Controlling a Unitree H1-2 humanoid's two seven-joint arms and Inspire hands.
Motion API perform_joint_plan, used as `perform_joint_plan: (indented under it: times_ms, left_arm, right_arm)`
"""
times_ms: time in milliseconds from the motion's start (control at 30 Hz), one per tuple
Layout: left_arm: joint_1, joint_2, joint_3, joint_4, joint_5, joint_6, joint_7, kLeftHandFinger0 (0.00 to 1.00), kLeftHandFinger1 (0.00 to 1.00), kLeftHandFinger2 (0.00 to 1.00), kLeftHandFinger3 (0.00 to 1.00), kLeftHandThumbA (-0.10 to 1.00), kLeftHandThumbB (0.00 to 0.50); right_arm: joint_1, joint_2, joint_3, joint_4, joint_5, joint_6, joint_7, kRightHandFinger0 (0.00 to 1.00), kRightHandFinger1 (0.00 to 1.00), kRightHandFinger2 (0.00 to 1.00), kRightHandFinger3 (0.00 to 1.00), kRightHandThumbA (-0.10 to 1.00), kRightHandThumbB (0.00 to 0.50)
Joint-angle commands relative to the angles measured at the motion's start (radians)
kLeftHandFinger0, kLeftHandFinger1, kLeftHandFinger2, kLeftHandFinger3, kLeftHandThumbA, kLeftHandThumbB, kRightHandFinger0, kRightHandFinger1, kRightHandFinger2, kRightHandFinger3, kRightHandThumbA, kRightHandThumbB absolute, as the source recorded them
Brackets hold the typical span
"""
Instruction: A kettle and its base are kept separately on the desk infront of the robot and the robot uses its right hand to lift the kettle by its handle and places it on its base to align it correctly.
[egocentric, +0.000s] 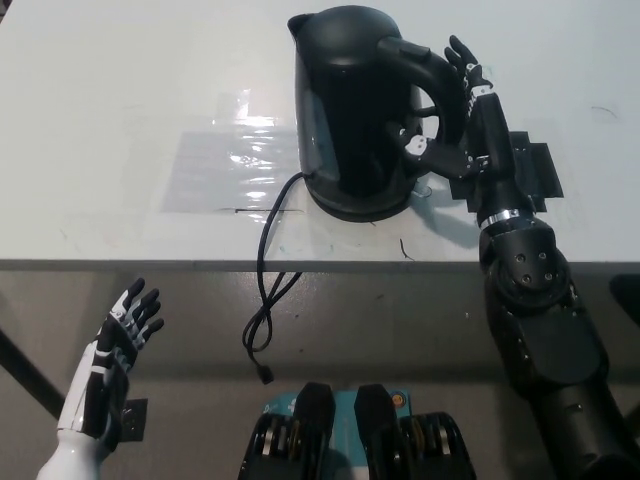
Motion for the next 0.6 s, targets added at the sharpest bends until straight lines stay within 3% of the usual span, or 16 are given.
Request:
perform_joint_plan:
  times_ms: [0,200,333,433,567]
  left_arm:
    - [-0.015,0.017,0.013,-0.027,-0.015,-0.008,-0.007,1.0,1.0,1.0,1.0,1.0,0.178]
    - [-0.017,0.017,0.016,-0.034,-0.021,-0.004,-0.006,1.0,1.0,1.0,1.0,1.0,0.17]
    - [-0.017,0.016,0.019,-0.032,-0.027,0.0,-0.005,1.0,1.0,1.0,1.0,1.0,0.169]
    - [-0.016,0.014,0.019,-0.031,-0.025,-0.004,-0.003,1.0,1.0,1.0,1.0,1.0,0.163]
    - [-0.012,0.014,0.019,-0.023,-0.027,-0.016,-0.007,1.0,1.0,1.0,1.0,1.0,0.172]
  right_arm:
    - [-0.024,0.009,-0.001,-0.039,0.001,-0.035,0.031,1.0,1.0,1.0,1.0,0.83,0.5]
    - [-0.027,0.021,-0.034,0.002,-0.165,-0.14,-0.211,1.0,1.0,1.0,1.0,0.85,0.5]
    - [-0.005,0.029,-0.06,-0.078,-0.261,-0.128,-0.335,1.0,1.0,1.0,1.0,0.92,0.493]
    - [0.007,0.022,-0.064,-0.112,-0.298,-0.108,-0.362,1.0,1.0,1.0,1.0,0.98,0.48]
    - [0.026,0.012,-0.076,-0.162,-0.302,-0.089,-0.358,1.0,1.0,1.0,1.0,0.93,0.5]
